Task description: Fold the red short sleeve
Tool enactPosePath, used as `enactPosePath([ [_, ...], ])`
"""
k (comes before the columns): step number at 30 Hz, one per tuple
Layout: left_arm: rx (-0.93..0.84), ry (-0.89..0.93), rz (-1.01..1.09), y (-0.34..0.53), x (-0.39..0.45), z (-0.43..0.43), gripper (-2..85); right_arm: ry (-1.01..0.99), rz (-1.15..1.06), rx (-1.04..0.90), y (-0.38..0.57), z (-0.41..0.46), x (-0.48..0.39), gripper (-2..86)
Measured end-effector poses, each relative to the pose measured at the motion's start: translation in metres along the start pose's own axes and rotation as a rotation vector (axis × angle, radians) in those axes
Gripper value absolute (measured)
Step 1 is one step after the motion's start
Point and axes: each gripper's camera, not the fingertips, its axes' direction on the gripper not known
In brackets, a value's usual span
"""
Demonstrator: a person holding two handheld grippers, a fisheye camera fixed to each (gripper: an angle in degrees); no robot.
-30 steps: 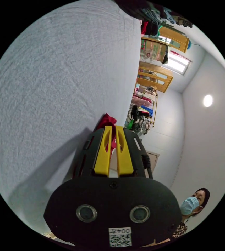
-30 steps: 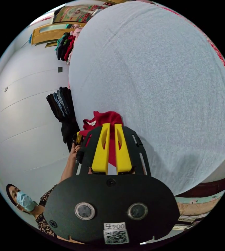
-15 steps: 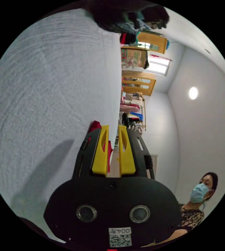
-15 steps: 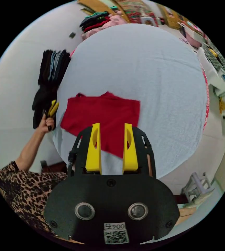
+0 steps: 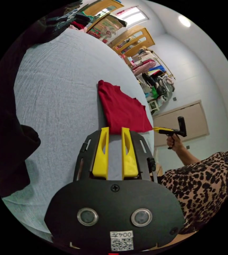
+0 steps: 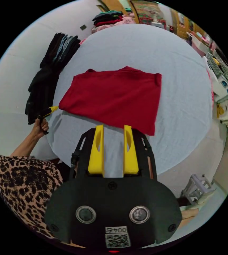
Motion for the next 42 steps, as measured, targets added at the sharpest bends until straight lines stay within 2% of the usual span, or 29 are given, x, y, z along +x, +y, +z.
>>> enactPosePath([
  [4,-0.02,-0.016,0.022,0.007,0.006,0.015,7.6,0.0,0.094,0.057,0.023,-0.027,0.044,11.9],
  [11,-0.065,-0.003,0.002,0.014,0.014,0.043,7.1,-0.017,0.14,0.032,0.028,-0.027,0.079,12.3],
  [14,-0.066,-0.006,-0.011,0.016,0.021,0.051,5.5,-0.053,0.125,0.017,0.021,-0.021,0.078,11.2],
  [19,-0.07,-0.01,-0.024,0.018,0.035,0.059,3.0,-0.036,0.059,-0.002,0.006,-0.023,0.053,3.1],
  [25,-0.117,-0.083,0.013,0.026,0.059,0.066,2.1,0.15,-0.051,-0.098,0.013,-0.013,0.022,1.0],
  [31,-0.124,-0.101,-0.004,0.035,0.072,0.084,2.3,0.126,-0.018,-0.09,0.011,-0.005,0.02,5.3],
  [34,-0.128,-0.095,-0.011,0.038,0.082,0.085,2.8,0.183,0.002,-0.124,0.014,-0.015,0.01,7.8],
  [39,-0.099,-0.23,0.011,0.052,0.126,0.058,4.0,0.14,-0.047,-0.069,0.008,-0.052,-0.044,13.0],
  [42,-0.051,-0.274,0.062,0.053,0.163,0.046,5.3,0.124,-0.101,-0.08,-0.02,-0.042,-0.089,13.6],
])
